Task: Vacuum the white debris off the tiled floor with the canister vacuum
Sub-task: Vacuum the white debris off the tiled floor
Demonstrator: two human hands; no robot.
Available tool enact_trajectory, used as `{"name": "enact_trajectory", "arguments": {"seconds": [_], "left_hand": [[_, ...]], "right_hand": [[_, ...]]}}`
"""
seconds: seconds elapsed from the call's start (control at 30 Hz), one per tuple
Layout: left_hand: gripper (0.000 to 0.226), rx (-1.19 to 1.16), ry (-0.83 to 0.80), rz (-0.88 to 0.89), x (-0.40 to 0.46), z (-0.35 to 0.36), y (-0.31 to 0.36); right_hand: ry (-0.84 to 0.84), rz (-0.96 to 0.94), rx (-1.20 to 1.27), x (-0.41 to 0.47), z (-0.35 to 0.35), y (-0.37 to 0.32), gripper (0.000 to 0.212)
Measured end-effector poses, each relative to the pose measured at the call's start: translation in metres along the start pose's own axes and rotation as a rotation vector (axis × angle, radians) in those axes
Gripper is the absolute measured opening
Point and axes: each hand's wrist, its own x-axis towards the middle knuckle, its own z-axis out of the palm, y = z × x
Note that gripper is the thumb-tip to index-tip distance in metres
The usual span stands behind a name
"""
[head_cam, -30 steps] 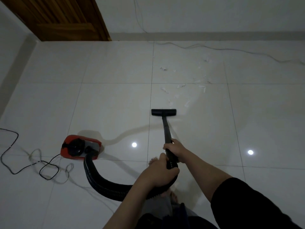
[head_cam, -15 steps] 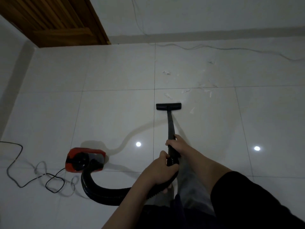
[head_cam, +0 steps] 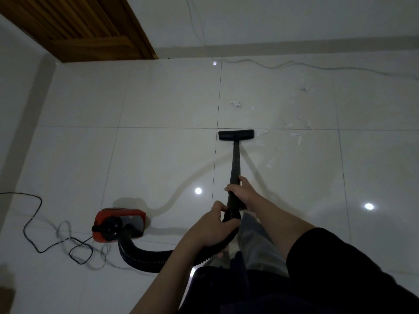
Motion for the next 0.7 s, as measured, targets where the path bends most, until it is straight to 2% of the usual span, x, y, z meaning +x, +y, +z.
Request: {"name": "enact_trajectory", "arguments": {"seconds": [0.37,0.7], "left_hand": [[0.035,-0.075,0.014,-0.006,0.039,-0.021,0.058],[0.032,0.032,0.004,0.056,0.068,-0.057,0.092]], "right_hand": [[-0.037,0.005,0.017,0.027,-0.034,-0.060,0.085],[-0.018,0.019,0.053,0.054,-0.039,-0.104,0.082]]}}
